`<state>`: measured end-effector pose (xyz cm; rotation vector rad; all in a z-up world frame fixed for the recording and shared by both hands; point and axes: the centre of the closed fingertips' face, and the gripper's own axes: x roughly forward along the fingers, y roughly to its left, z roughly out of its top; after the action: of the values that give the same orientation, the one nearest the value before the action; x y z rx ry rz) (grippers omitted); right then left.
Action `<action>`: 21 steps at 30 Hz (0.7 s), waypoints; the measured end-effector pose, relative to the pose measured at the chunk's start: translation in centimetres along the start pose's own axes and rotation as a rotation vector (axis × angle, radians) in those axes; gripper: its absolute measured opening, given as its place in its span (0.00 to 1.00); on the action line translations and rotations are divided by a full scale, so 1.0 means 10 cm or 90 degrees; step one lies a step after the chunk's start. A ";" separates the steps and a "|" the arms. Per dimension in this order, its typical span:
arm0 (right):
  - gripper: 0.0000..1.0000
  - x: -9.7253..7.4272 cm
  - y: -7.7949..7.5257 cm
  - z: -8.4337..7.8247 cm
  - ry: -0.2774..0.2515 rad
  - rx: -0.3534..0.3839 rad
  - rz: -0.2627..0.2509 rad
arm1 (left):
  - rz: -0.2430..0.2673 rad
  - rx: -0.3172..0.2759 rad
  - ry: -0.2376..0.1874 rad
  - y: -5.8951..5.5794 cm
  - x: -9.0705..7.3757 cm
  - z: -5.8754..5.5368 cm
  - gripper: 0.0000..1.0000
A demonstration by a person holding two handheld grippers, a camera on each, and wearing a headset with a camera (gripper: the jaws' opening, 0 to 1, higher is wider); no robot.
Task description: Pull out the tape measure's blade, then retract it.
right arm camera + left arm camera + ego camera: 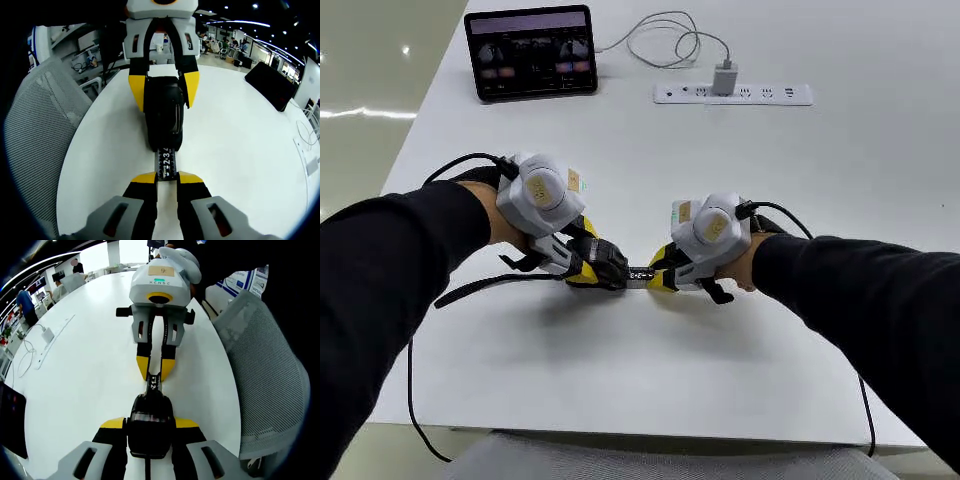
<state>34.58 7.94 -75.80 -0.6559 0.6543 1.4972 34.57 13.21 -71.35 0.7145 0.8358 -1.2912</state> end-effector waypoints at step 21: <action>0.09 -0.11 -0.01 -0.12 0.004 0.013 -0.004 | -0.002 -0.009 -0.004 0.00 0.00 0.00 0.30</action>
<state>34.70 6.28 -75.82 -0.6469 0.6708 1.4811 34.53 13.19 -71.29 0.6983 0.8408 -1.2877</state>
